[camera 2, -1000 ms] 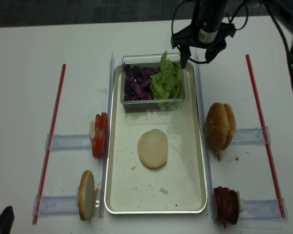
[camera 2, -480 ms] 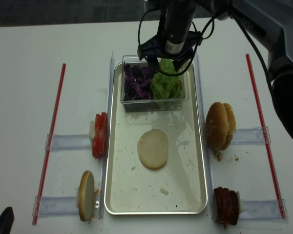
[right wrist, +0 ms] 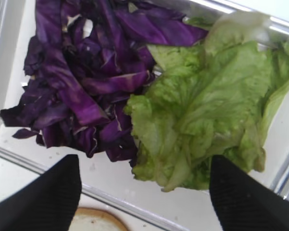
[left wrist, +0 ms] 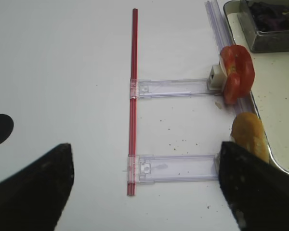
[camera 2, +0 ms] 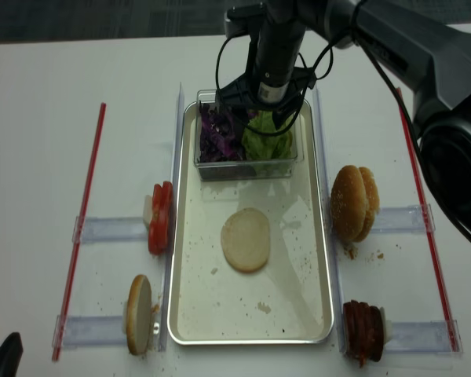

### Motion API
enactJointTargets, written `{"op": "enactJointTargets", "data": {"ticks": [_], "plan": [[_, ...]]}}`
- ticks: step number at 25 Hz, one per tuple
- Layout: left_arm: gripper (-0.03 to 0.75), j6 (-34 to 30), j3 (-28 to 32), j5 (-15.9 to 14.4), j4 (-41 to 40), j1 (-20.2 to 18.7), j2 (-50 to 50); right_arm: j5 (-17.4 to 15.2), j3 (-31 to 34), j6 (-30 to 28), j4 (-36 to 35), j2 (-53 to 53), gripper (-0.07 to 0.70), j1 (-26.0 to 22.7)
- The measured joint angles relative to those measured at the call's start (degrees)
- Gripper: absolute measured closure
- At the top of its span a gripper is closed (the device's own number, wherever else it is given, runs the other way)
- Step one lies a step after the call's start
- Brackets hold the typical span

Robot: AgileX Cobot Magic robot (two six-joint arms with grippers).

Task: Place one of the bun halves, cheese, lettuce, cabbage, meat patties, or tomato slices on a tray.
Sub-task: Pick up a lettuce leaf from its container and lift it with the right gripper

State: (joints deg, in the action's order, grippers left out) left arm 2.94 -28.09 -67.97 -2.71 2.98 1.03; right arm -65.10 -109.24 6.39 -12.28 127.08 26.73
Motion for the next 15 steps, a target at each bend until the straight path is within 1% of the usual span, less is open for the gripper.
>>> {"op": "enactJointTargets", "data": {"ticks": [4,12,15], "plan": [[0.151,0.0,0.0,0.0,0.0,0.0,0.0,1.8,0.0,0.0,0.5,1.5,0.064,0.0],[0.151,0.0,0.0,0.0,0.0,0.0,0.0,3.7,0.0,-0.2,1.4,3.4,0.124,0.0],[0.151,0.0,0.0,0.0,0.0,0.0,0.0,3.9,0.0,-0.3,2.0,3.4,0.144,0.0]]}}
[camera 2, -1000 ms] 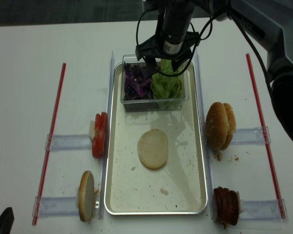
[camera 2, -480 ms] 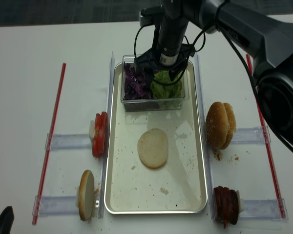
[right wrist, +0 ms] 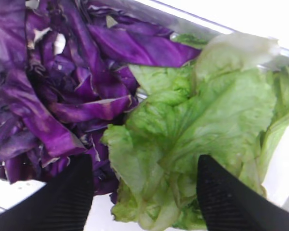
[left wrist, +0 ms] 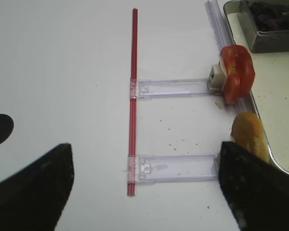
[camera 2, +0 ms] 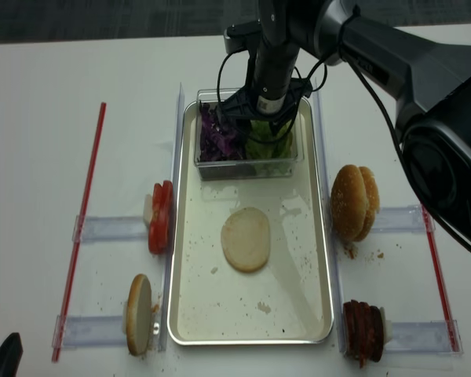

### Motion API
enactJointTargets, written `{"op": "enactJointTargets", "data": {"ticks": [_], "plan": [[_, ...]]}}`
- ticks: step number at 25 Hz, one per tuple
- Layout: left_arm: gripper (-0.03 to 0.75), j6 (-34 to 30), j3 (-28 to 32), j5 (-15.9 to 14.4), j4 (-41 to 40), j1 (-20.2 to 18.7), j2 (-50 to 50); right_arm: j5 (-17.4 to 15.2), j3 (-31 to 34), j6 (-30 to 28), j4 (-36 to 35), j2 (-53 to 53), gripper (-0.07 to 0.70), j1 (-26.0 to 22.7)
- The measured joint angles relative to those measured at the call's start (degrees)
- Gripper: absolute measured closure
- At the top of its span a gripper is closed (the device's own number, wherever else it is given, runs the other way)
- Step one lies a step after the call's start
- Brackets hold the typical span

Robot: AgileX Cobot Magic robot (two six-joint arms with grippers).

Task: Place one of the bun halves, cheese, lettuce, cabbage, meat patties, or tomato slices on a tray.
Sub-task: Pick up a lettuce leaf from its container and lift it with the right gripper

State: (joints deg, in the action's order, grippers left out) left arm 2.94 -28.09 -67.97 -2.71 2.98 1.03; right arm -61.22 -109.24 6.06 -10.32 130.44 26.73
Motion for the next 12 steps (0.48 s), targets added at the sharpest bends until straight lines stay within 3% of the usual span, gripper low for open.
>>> {"op": "enactJointTargets", "data": {"ticks": [12], "plan": [[0.151,0.0,0.0,0.0,0.0,0.0,0.0,0.0,0.0,-0.2,0.4,1.2,0.183,0.0]]}}
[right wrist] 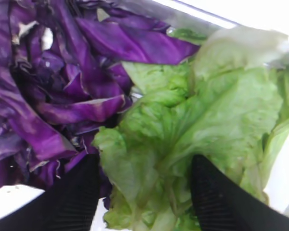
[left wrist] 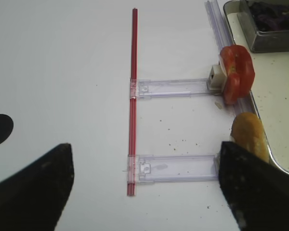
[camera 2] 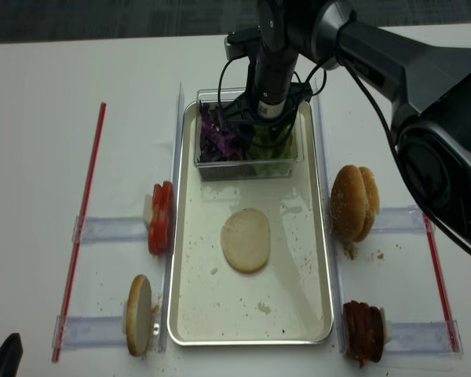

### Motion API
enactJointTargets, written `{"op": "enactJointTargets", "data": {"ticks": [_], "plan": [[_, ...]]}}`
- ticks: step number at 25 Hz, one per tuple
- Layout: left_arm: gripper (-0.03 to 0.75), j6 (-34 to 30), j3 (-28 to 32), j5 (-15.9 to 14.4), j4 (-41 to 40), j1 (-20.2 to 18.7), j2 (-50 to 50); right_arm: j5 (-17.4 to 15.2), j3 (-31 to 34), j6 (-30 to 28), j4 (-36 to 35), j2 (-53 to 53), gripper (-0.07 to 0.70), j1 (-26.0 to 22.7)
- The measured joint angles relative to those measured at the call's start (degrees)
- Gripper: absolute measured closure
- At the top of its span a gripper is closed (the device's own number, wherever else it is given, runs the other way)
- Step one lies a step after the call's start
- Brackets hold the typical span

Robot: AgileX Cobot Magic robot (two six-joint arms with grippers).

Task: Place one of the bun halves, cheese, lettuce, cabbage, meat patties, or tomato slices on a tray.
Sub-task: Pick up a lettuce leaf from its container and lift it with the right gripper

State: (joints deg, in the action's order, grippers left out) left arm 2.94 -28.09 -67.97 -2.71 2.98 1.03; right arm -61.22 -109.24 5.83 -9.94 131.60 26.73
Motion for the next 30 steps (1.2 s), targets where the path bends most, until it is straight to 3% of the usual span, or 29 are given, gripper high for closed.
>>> {"op": "enactJointTargets", "data": {"ticks": [8,21,30], "plan": [[0.151,0.0,0.0,0.0,0.0,0.0,0.0,0.1,0.0,-0.1,0.4,0.0,0.218,0.0],[0.151,0.0,0.0,0.0,0.0,0.0,0.0,0.5,0.0,-0.1,0.7,0.0,0.570,0.0],[0.151,0.0,0.0,0.0,0.0,0.0,0.0,0.5,0.0,-0.1,0.7,0.0,0.585,0.0]]}}
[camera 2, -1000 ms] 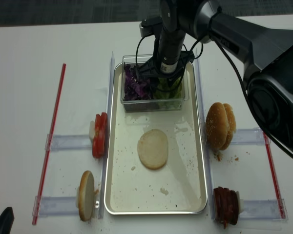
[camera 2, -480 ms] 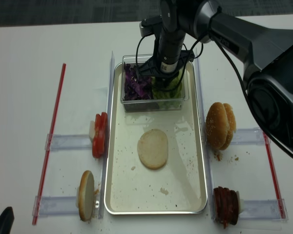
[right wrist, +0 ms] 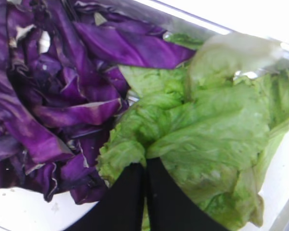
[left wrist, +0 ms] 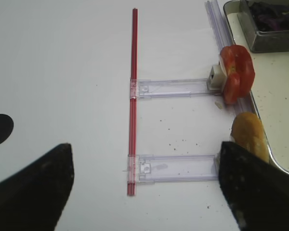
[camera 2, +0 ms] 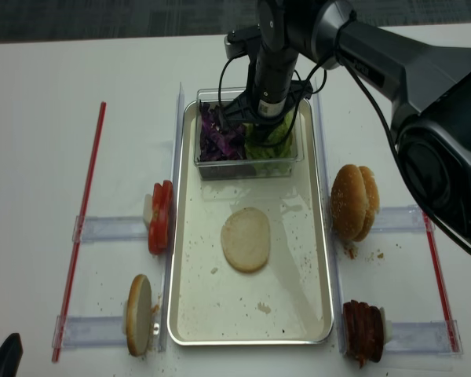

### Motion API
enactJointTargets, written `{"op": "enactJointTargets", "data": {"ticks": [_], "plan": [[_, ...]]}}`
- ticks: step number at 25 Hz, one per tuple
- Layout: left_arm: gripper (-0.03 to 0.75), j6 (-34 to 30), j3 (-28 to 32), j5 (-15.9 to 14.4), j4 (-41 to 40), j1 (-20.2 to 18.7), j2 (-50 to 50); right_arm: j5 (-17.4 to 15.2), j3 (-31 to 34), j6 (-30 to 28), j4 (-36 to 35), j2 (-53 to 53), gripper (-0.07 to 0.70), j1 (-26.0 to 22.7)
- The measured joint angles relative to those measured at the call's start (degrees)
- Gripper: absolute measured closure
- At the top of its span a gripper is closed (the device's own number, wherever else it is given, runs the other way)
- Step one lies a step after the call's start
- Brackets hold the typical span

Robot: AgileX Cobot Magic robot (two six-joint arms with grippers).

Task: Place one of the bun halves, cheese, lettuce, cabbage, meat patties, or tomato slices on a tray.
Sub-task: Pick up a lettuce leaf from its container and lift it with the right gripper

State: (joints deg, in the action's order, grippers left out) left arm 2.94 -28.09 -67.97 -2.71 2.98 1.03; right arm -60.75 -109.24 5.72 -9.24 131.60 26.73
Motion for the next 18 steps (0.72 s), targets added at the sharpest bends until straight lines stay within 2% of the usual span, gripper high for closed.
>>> {"op": "enactJointTargets", "data": {"ticks": [7,18], "plan": [[0.151,0.0,0.0,0.0,0.0,0.0,0.0,-0.2,0.0,0.0,0.0,-3.1,0.586,0.0],[0.151,0.0,0.0,0.0,0.0,0.0,0.0,-3.8,0.0,0.0,0.0,-9.3,0.586,0.0]]}}
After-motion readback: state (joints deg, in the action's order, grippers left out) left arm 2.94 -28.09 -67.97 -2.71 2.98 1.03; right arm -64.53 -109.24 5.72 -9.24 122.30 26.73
